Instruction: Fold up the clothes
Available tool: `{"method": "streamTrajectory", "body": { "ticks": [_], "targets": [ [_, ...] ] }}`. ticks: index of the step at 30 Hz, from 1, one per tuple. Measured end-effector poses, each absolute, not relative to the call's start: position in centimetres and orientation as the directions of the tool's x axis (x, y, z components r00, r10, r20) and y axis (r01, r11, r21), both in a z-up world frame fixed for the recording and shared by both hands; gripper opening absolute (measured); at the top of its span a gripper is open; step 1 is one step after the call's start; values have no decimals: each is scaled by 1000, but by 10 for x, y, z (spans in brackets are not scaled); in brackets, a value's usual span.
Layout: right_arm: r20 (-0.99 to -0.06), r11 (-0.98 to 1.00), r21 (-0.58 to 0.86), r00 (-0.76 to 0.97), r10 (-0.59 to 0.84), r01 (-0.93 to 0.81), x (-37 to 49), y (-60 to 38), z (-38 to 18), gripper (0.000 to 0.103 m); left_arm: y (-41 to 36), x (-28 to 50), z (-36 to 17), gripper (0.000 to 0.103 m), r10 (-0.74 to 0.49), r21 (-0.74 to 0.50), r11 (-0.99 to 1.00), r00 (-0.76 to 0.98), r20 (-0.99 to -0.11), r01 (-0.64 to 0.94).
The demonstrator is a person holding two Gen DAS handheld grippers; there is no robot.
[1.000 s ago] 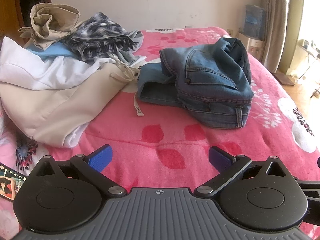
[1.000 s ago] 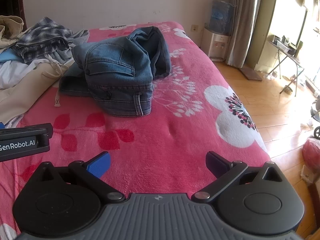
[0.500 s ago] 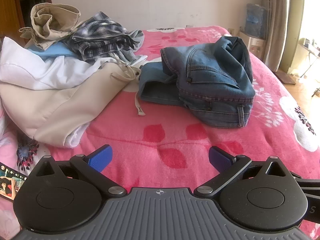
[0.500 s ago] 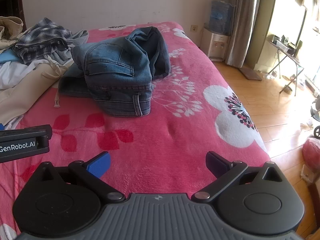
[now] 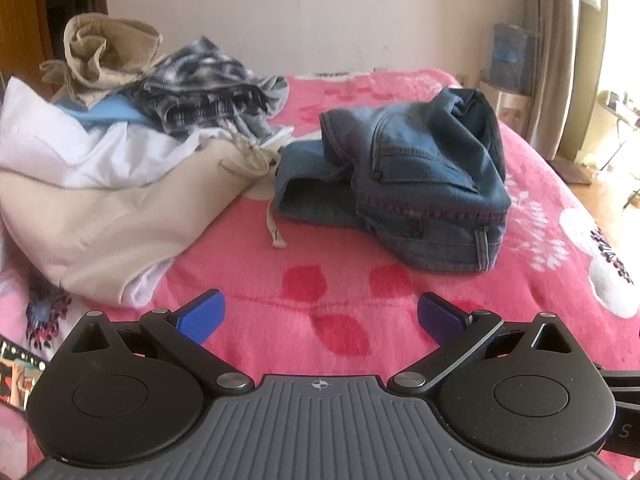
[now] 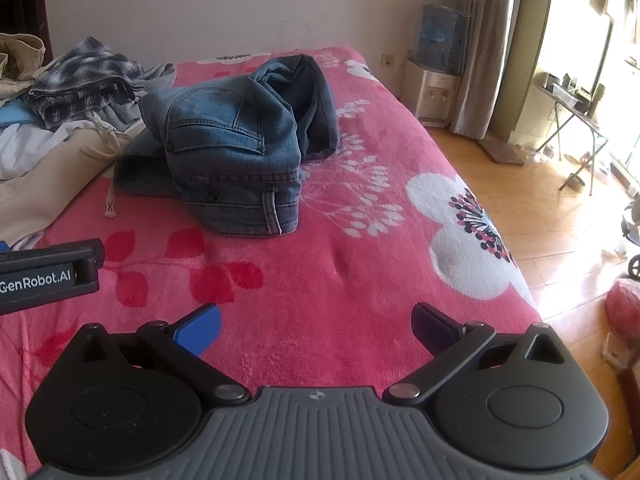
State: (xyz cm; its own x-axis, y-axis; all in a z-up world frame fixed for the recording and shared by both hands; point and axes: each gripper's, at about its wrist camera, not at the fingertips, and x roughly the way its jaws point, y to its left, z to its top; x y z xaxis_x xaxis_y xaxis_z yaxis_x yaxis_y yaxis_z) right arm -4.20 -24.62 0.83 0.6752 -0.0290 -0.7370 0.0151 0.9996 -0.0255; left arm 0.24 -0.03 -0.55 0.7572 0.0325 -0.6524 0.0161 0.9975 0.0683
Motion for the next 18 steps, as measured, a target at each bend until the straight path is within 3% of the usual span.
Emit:
{"method": "streamTrajectory", "body": {
  "ticks": [12, 18],
  "targets": [
    [-684, 999, 39, 729, 31, -6, -27, -252, 1, 103, 13, 24, -22, 103, -139, -108, 990, 759, -636, 91],
    [-638, 998, 55, 767, 68, -43, -9, -252, 0, 103, 23, 43, -29, 103, -169, -177, 982, 756, -633, 71]
  ]
}}
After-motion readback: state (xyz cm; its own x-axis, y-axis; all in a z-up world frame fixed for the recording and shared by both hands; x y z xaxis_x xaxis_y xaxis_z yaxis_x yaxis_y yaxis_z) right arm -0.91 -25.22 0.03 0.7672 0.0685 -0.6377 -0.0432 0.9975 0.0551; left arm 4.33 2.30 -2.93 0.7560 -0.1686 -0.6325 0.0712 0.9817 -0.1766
